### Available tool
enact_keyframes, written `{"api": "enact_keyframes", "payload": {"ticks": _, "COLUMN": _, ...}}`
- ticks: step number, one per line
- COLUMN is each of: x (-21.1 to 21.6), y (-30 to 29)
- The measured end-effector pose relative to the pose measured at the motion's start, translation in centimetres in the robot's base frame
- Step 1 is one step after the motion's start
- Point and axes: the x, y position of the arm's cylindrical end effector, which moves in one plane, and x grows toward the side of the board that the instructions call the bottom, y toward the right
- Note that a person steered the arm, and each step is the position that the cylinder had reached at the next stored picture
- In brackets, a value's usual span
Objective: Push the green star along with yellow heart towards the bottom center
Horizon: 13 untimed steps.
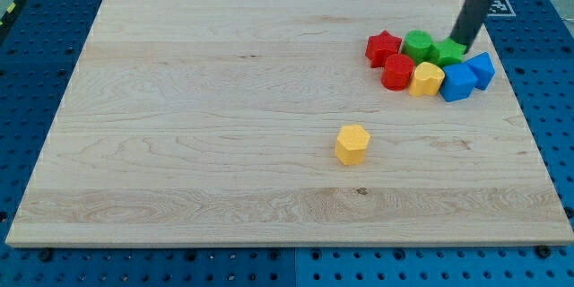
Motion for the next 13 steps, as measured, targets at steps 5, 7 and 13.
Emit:
{"api": "enact_keyframes", "payload": {"ticks": 5, "x": 1.8, "y": -3.3}}
{"api": "enact_keyframes", "payload": {"ticks": 7, "x": 1.7, "y": -1.7}}
{"api": "enact_keyframes", "payload": {"ticks": 13, "x": 5.9, "y": -1.5}}
